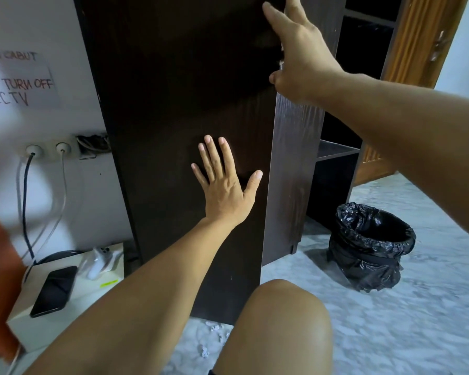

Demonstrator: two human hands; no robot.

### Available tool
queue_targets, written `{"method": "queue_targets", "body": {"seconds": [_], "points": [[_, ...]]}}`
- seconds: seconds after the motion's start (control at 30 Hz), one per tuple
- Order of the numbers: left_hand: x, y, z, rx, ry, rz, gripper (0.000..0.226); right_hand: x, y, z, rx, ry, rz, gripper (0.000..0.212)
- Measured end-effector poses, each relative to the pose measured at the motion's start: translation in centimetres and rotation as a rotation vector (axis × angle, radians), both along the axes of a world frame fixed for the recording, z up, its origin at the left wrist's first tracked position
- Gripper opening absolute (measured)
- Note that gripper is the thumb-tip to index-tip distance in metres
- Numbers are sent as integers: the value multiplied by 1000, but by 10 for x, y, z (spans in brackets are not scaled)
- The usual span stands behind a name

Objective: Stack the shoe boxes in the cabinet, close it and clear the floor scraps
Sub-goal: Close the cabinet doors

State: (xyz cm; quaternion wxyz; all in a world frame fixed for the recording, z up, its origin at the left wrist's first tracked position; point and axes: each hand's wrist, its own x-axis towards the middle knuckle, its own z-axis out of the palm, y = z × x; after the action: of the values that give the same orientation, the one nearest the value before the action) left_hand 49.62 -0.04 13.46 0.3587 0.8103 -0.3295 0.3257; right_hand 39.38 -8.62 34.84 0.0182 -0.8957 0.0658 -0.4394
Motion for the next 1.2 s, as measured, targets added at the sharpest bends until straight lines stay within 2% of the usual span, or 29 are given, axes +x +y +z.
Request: {"method": "queue_targets", "body": {"seconds": [0.8,1.07,1.2], "points": [[0,2,1,18,-14,11,91,0,0,-4,-17,-15,-3,94],[6,-7,4,87,-3,79,93,5,-7,-11,-48,-17,-129,61],[13,-13,4,111,-14,102,96,16,-12,-14,-22,-29,-172,53]]}}
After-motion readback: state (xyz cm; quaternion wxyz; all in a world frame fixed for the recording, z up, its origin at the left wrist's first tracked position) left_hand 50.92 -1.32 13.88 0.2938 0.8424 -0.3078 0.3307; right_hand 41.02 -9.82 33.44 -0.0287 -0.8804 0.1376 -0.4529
